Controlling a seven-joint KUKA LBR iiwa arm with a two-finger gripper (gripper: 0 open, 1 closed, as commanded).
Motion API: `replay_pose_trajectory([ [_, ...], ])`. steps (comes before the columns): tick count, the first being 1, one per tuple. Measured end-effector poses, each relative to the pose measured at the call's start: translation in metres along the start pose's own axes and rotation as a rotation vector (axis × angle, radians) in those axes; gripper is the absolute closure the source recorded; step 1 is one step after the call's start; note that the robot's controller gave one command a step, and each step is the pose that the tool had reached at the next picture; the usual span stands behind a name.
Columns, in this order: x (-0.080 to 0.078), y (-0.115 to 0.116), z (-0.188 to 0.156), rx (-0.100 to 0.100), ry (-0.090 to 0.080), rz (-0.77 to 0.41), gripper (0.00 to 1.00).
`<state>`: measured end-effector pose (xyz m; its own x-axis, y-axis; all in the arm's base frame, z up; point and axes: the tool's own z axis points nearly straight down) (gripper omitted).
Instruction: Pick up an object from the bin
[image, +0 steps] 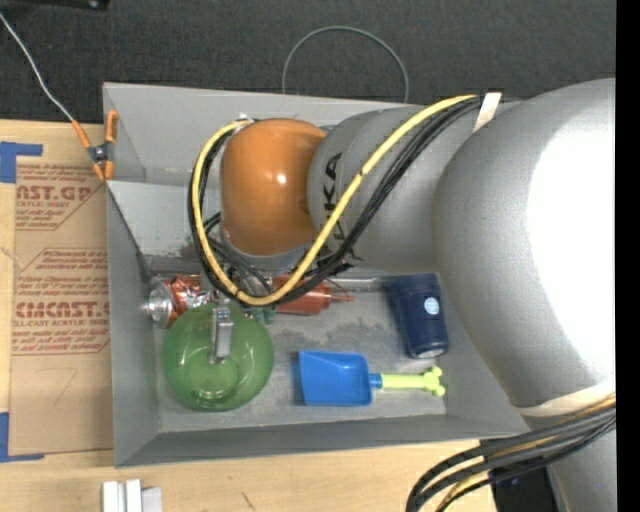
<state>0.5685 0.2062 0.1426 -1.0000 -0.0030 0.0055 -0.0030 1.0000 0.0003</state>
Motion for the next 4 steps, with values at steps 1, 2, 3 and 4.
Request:
replay_pose_trajectory([
  [1, -0.002, -0.001, -0.005, -0.002, -0.006, 0.003, 0.00],
  [2, -0.012, -0.025, 0.070, -0.005, -0.010, 0.001, 0.00],
  [3, -0.011, -0.030, 0.073, -0.004, -0.007, 0.039, 0.00],
  [4, -0.012, -0.025, 0.070, -0.006, -0.012, 0.002, 0.00],
])
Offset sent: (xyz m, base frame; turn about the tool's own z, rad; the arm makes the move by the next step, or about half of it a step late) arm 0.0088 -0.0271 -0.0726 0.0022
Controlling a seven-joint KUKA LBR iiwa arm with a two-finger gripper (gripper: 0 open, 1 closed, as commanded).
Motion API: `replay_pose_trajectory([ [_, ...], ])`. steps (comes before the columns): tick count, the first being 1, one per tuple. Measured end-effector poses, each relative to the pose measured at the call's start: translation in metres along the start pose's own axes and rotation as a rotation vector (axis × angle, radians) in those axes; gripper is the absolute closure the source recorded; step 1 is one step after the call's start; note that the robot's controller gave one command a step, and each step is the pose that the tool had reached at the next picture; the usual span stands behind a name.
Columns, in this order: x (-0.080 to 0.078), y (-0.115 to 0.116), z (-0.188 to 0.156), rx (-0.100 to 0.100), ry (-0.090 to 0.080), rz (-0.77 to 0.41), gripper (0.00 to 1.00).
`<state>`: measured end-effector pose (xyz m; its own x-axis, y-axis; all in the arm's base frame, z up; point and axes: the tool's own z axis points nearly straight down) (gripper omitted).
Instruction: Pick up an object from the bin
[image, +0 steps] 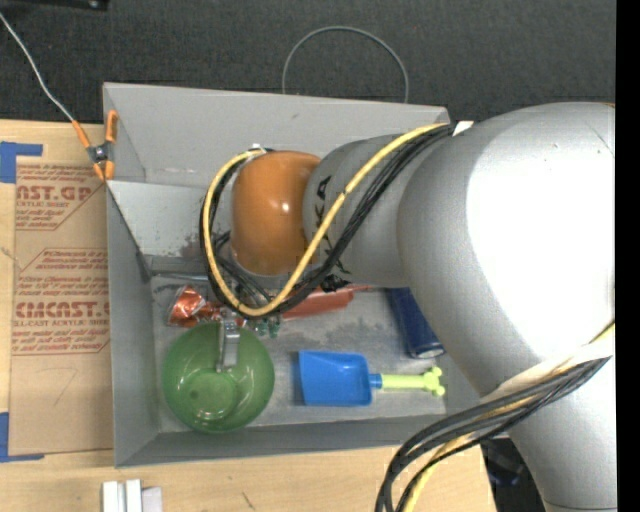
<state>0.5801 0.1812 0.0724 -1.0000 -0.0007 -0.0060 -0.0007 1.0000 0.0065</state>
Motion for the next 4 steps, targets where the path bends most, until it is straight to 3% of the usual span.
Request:
replay_pose_trajectory([
  [1, 0.0009, -0.0036, 0.0022, 0.001, 0.004, 0.032, 0.00],
  [2, -0.0004, 0.0012, -0.0015, -0.003, 0.001, 0.001, 1.00],
  [4, -0.0002, 0.0014, -0.0028, -0.003, 0.002, 0.001, 1.00],
])
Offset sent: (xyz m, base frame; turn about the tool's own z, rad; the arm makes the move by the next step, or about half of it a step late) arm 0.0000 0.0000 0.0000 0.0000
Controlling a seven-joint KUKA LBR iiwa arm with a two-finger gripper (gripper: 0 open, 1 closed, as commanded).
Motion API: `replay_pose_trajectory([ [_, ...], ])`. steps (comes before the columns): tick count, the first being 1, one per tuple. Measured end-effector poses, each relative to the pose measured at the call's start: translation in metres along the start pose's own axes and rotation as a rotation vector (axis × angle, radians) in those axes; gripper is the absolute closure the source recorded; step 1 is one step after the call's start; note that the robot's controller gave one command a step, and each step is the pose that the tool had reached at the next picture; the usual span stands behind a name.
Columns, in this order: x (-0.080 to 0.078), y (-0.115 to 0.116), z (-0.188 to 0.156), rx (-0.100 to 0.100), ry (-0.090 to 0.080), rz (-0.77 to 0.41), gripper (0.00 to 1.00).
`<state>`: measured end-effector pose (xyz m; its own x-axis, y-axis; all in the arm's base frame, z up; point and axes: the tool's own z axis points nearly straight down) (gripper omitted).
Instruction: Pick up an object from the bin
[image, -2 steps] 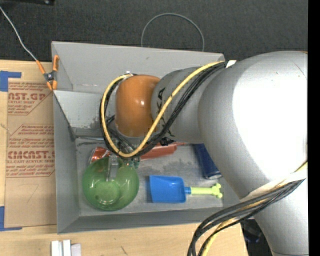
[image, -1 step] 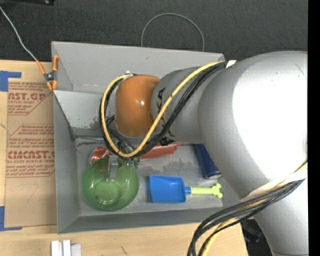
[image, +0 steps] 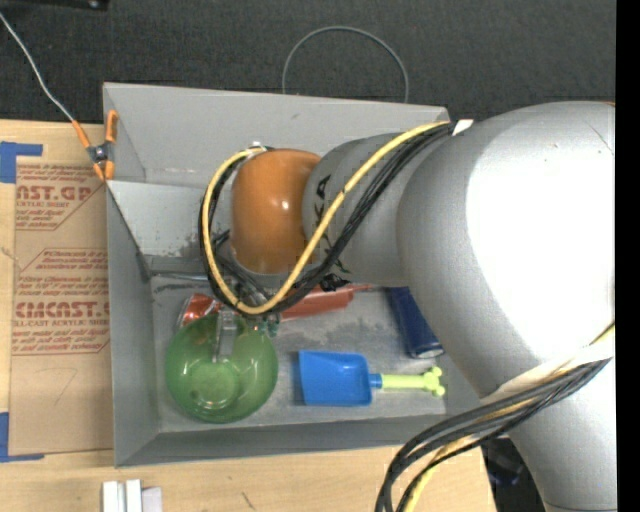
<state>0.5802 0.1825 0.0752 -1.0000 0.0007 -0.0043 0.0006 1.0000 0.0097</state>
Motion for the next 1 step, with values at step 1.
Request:
replay_pose_trajectory([
  [1, 0.0012, 0.0000, -0.0055, 0.001, 0.004, 0.000, 1.00],
])
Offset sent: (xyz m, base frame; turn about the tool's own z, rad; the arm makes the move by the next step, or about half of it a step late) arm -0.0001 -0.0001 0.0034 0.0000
